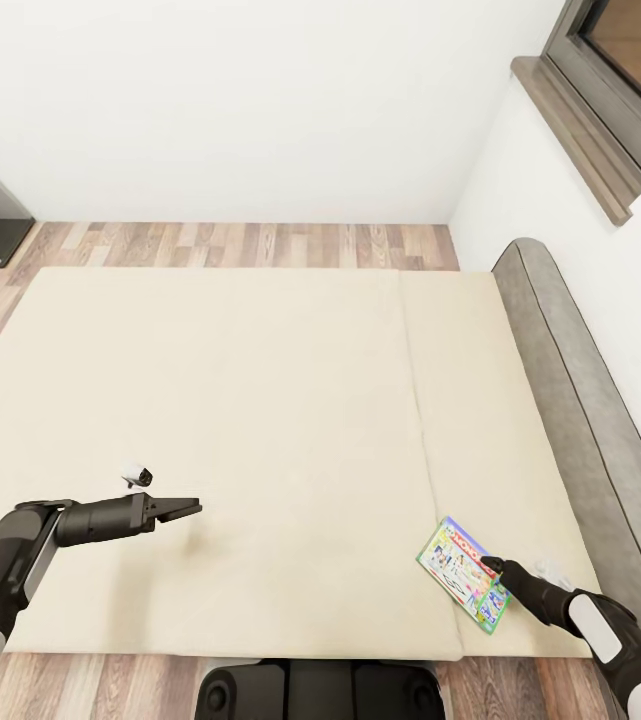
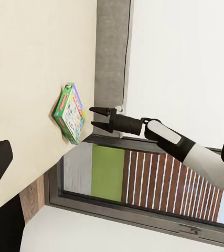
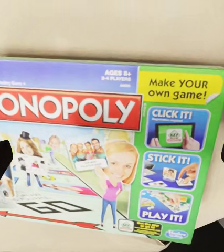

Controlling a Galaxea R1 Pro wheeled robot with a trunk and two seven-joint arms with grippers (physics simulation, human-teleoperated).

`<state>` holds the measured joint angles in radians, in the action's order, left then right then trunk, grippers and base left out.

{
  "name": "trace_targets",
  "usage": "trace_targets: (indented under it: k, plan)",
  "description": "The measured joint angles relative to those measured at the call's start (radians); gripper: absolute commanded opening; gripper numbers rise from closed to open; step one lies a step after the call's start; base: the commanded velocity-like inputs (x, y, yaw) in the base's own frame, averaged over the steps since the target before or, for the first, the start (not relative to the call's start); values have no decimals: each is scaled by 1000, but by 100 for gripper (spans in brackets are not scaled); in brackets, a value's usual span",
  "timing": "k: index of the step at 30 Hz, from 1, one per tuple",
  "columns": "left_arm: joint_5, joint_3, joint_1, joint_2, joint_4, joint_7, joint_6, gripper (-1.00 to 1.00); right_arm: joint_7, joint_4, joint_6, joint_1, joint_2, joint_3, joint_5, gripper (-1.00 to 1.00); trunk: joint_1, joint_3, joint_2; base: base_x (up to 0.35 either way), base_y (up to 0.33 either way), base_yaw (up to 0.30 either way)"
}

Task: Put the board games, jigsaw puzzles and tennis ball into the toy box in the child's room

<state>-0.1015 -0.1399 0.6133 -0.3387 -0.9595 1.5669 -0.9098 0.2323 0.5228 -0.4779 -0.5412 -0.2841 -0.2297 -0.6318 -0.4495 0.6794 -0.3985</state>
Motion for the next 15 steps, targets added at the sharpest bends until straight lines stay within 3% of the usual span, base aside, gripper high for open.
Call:
trace_targets:
  k: [15]
  plan:
    - [0, 0, 0, 1, 0, 0, 0, 100, -1, 0, 2, 0, 0, 0, 0, 100, 0, 0, 0, 0, 0, 0]
